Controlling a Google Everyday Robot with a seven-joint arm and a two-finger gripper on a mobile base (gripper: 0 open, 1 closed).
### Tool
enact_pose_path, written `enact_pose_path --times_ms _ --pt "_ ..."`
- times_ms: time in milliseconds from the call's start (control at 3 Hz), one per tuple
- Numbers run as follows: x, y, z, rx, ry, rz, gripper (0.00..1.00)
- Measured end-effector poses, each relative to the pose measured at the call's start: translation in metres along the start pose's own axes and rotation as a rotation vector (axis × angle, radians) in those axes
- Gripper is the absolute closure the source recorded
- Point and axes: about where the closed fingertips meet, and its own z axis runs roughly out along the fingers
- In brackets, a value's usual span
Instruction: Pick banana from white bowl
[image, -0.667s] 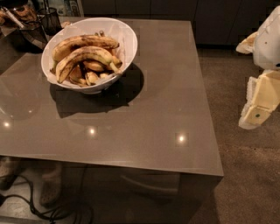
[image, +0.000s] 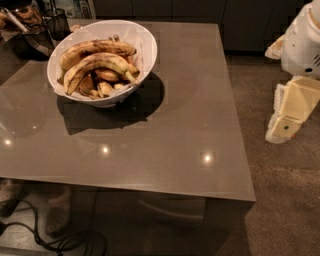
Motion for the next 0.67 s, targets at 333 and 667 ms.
enact_pose_path --times_ms 333,667 --pt "-0.017 -0.011 0.011 -0.024 0.052 0.009 0.0" --pt "-0.043 -0.019 0.031 -0.048 0.123 -0.008 0.0"
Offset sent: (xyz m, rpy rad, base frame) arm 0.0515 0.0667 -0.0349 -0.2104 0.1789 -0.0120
